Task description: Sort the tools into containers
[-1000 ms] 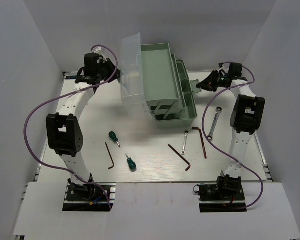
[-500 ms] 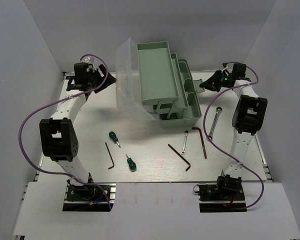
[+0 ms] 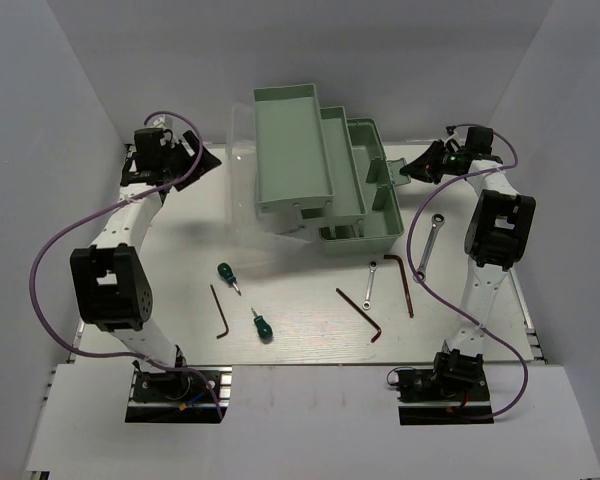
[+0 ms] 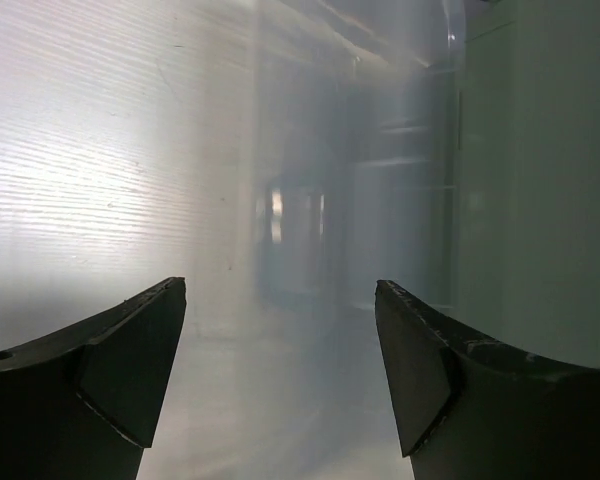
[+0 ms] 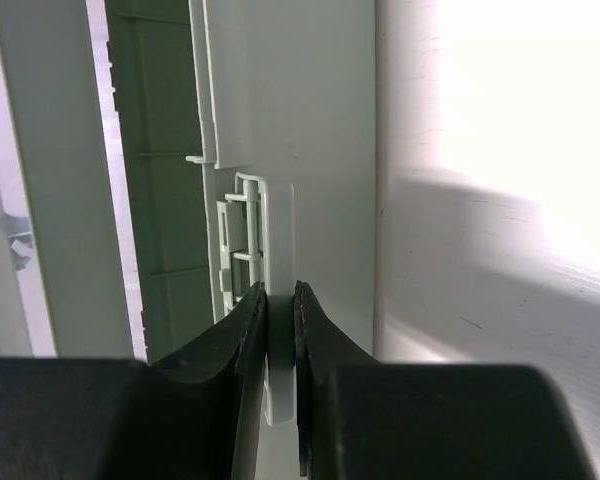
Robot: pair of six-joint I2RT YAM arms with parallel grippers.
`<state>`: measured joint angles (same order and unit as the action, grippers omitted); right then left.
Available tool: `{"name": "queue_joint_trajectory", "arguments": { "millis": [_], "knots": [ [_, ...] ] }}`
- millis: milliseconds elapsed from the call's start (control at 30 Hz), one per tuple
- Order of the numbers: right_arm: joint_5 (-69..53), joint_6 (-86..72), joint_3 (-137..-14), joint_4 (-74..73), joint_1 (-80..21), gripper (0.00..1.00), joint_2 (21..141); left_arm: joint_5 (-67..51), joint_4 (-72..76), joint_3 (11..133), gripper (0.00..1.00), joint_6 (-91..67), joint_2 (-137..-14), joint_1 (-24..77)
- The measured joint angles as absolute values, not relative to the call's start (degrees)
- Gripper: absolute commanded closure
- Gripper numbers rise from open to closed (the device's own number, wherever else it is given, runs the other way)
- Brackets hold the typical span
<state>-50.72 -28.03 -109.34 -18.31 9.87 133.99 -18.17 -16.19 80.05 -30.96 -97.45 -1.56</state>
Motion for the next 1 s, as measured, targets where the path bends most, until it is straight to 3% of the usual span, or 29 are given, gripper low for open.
{"name": "queue_joint_trajectory", "arguments": {
  "millis": [400,500,533,733,800,833,867,900,1000],
  "knots": [
    [-50.8,-28.0,-109.3,-18.4,9.8,1.0,134.0,-12.6,-19.2,78.6,0.13,-31.3,-89.3,-4.6],
    [-50.8,-27.9,-109.3,-18.6,9.8,0.38,134.0,-12.8,-19.3,76.7,0.12,-30.6,-87.1,-4.4],
    [-50.6,-27.8,-109.3,-18.7,9.8,0.1,134.0,-13.0,-19.3,76.0,0.09,-30.1,-86.1,-4.3],
    [-47.6,-23.7,-105.9,-20.8,11.0,0.1,131.2,-16.6,-17.3,68.8,0.11,-28.0,-75.7,-3.3],
    [-45.2,-21.7,-104.7,-22.5,11.7,0.1,128.6,-17.7,-17.1,66.4,0.28,-27.4,-70.7,-2.9],
    [-43.4,-20.3,-103.8,-23.5,12.0,0.1,126.6,-18.3,-16.8,65.6,0.66,-27.3,-68.4,-2.8],
    [-41.3,-18.7,-103.1,-24.5,12.3,0.1,124.6,-18.9,-16.8,64.9,0.86,-27.1,-66.0,-2.6],
    [-38.7,-16.9,-101.8,-25.5,12.4,0.1,121.9,-19.4,-16.9,64.4,0.98,-26.5,-63.7,-2.3],
    [-29.9,-8.9,-94.0,-27.3,12.5,0.1,111.1,-22.4,-18.2,63.2,1.0,-24.4,-58.4,-1.5]
  ]
}}
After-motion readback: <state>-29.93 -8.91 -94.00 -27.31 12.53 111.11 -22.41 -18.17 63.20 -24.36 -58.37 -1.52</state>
